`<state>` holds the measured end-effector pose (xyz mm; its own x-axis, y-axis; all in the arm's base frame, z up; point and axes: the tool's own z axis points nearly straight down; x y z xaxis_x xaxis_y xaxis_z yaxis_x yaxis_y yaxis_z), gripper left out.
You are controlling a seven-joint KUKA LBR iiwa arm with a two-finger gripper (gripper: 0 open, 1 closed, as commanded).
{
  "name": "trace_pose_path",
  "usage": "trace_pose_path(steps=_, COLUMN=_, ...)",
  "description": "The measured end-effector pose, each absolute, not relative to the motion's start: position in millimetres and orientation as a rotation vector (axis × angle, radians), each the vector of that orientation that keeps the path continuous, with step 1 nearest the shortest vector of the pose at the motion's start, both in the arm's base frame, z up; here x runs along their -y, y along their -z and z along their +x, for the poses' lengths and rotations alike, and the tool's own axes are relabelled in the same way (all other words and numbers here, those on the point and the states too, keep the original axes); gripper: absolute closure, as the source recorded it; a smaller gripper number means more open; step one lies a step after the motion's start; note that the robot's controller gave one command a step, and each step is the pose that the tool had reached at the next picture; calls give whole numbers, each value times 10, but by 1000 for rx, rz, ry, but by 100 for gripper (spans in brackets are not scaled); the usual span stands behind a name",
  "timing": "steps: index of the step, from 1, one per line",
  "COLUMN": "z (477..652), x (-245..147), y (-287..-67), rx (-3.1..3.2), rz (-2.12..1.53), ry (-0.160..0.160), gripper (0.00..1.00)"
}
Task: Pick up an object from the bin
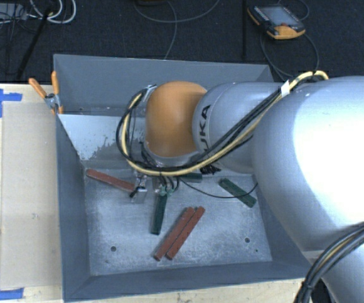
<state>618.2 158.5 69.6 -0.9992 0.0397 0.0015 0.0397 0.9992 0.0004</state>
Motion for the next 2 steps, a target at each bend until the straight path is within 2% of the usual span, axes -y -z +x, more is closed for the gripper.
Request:
trace_pose_path(steps=1, z=5621, x=-658, y=-701, rx=3138, rz=-76, ry=-4, gripper=100)
trace_pose_path(steps=2, z=5710, x=-848, y=-699, rx=3142, rz=-84, ry=1, gripper=100)
